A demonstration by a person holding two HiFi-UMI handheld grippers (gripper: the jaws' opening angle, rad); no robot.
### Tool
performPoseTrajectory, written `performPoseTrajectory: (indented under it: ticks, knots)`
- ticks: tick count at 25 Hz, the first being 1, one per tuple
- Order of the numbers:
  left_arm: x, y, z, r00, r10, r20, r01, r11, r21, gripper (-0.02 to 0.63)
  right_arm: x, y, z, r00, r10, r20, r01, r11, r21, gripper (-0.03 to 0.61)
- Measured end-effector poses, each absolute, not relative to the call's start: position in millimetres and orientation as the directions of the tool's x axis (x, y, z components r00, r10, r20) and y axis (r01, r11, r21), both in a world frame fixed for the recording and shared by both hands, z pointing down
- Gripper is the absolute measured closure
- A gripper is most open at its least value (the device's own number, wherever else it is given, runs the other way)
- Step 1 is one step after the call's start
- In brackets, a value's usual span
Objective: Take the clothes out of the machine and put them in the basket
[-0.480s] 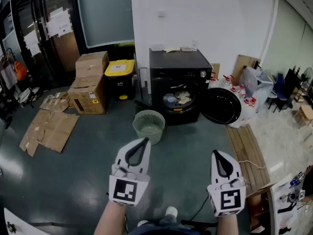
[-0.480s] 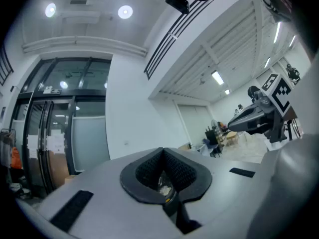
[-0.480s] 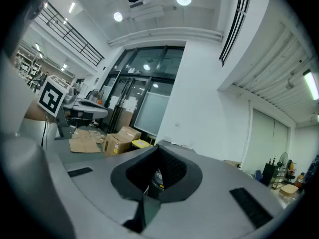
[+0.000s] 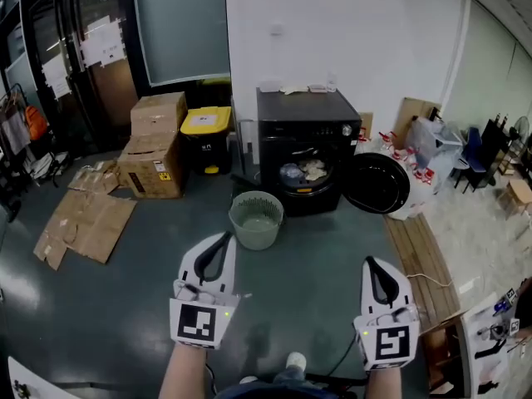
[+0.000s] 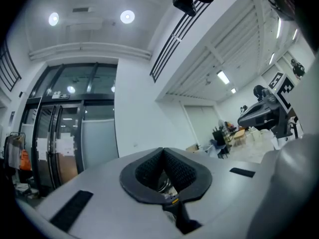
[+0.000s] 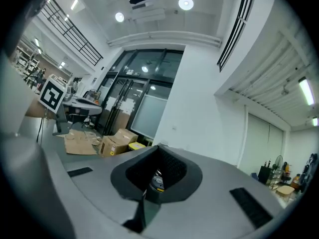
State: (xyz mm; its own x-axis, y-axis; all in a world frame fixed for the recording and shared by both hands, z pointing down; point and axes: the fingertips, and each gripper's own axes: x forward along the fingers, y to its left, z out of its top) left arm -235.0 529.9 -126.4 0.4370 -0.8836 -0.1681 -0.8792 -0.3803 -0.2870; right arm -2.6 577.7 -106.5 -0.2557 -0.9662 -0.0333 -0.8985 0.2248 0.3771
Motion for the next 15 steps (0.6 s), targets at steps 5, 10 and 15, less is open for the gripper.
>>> performPoseTrajectory:
  ticks: [5,10,15]
  knots:
    - [-226.3,515.6,-125.8,0.464,-0.875,-0.140,-0.872,-0.423,-0.248,0.236,-6.5,563.6,-105.4,-0.317,-0.948,-0.004,-0.920,0.306,0.244,0.138]
    - [-202.4,486.2,-130.7,0.449,-0.882,-0.143,-0.879,-0.407,-0.248,0.075,16.3,536.0,-104.7,-0.322,-0.947,0.006,-0.927,0.316,0.201,0.080]
    - [-178.3,461.2,-132.0,0.413,-0.899,-0.143,-0.896,-0.373,-0.241,0.074,51.8,510.3,-113.8,-0.317,-0.948,-0.021,-0.933,0.308,0.188,0.081]
